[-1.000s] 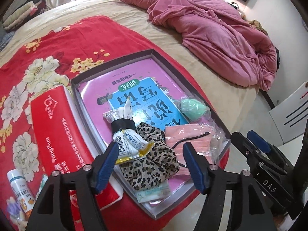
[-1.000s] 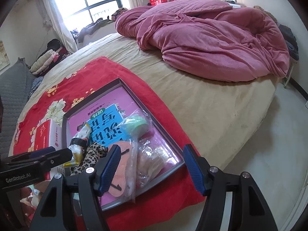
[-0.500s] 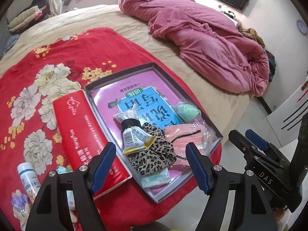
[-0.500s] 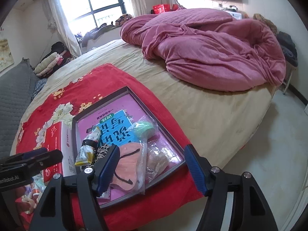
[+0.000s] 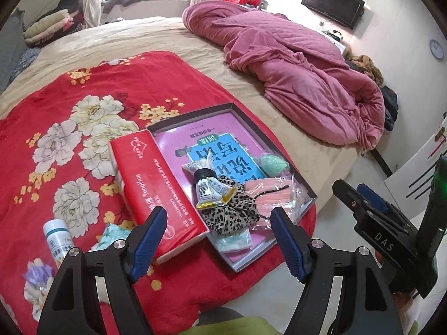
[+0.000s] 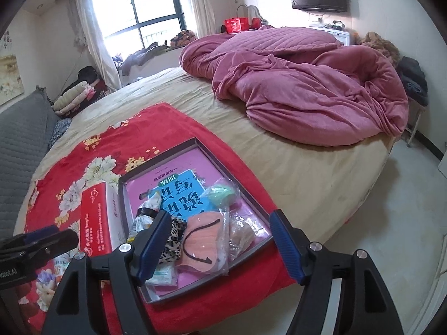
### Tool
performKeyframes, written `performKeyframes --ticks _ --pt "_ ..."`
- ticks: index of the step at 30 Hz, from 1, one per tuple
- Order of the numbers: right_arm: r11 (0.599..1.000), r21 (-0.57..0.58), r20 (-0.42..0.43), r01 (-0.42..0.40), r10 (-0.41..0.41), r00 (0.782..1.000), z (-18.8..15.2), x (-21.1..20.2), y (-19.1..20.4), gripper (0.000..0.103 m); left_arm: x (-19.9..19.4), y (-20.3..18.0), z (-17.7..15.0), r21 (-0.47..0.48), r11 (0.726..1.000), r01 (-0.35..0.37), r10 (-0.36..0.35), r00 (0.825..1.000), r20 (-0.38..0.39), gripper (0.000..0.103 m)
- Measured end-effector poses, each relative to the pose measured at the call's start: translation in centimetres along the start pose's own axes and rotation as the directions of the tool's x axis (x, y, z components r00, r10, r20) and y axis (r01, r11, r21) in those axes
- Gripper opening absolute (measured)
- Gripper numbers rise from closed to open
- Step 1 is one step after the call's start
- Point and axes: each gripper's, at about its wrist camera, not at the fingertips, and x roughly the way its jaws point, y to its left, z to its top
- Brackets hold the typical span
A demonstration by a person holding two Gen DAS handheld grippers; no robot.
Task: Organize soft objects
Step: 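Open left tool over the tray and withdraw both tools, then move both tools back toward the scrunchie and tissue pack on the blanket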
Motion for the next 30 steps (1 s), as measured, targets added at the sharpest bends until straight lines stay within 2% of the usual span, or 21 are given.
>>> performKeyframes --ticks 9,19,30 --pt "0.997 -0.071 0.015 -0.006 0.007 1.0 -0.2 -1.7 2.6 0.073 -2.5 1.9 -1.2 -0.018 0.999 -0.028 0.028 0.999 0.018 0.078" --pt "0.994 -0.107 0.028 -0.036 0.039 0.999 -0.1 -3.6 5.8 0.074 -5.3 4.6 -2.9 -0.042 0.998 -0.042 0.043 0.998 0.036 0.078" --pt "0.989 -0.141 0.024 -0.034 0.038 0.999 -0.3 -5.0 9.4 0.074 -7.9 7.5 -4.7 -0.08 0.995 -0.06 0.065 0.996 0.057 0.078"
